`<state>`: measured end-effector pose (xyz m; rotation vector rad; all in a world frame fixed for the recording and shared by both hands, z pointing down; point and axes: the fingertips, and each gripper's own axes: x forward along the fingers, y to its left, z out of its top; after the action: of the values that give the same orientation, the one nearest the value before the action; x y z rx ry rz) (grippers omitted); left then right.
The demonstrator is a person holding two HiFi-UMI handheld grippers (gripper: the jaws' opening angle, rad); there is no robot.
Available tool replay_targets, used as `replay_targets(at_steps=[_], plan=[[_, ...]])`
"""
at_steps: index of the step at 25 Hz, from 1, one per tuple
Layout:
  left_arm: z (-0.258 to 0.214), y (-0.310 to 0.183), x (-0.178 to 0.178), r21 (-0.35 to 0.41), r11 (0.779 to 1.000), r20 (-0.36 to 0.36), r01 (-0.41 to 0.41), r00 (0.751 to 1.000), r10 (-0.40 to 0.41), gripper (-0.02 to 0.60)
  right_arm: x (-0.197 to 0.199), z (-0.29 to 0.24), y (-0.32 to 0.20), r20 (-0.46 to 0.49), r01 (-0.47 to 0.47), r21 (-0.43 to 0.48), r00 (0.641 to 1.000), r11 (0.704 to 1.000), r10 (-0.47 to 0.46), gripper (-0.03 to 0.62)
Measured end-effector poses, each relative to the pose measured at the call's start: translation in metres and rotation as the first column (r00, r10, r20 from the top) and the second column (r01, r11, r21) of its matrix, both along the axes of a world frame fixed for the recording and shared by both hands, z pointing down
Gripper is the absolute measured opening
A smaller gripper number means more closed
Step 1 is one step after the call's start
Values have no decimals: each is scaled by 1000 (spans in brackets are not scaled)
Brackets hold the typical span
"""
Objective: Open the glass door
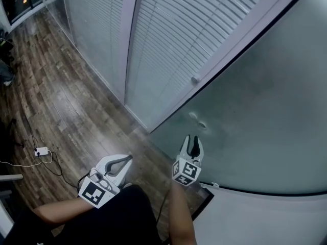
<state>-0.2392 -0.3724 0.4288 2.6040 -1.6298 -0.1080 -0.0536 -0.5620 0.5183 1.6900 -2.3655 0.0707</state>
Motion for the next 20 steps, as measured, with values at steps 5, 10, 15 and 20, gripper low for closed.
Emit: replay_targets(at_steps=[5, 10, 15, 20], plan=[[2, 5, -7, -22, 999, 11, 44, 999, -44, -2, 3, 3, -24, 20, -16, -3, 1000, 1000, 16, 133], [4, 11, -11, -31, 997, 26, 76, 997, -75, -1, 3, 11, -42, 29, -20, -18, 999, 1000, 20, 137], [7, 12, -16, -46, 992, 30, 118, 993, -116, -1, 6, 23, -58, 64, -23, -40, 998, 999, 26, 150], [8, 13, -22, -54, 988, 45, 143, 989, -140, 0, 11, 30, -67, 63, -33, -49, 997, 998, 36, 150]])
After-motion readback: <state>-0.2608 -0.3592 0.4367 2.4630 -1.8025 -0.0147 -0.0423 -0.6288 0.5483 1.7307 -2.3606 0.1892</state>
